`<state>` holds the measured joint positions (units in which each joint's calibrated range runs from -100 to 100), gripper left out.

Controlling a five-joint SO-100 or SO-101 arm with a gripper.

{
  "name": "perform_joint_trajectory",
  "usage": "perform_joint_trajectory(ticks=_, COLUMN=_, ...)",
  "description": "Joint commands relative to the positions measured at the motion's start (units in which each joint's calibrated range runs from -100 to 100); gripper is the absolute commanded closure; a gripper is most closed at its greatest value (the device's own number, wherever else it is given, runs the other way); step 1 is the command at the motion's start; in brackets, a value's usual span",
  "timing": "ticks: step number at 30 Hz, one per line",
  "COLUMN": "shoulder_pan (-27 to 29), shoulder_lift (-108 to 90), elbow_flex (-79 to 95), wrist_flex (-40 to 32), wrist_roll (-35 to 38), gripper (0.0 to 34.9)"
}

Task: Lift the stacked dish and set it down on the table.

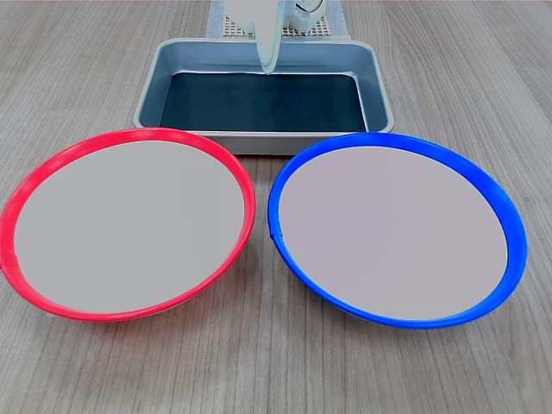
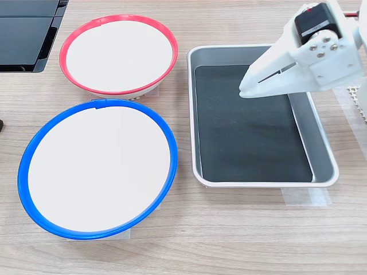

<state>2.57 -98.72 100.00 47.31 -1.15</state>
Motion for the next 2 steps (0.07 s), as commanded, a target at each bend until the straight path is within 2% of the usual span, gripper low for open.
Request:
perform_joint_trajectory(ticks=1, shoulder_pan=0.4, shoulder_lift=-0.3, elbow_flex=0.0, wrist_flex=0.2, wrist_roll=0.1, gripper=34.6)
perform_joint_trajectory(ticks=2, shoulder_pan=0.4, shoulder_lift=-0.3, elbow_flex=0.0, wrist_flex=0.2, wrist_roll=0.1, gripper=34.6)
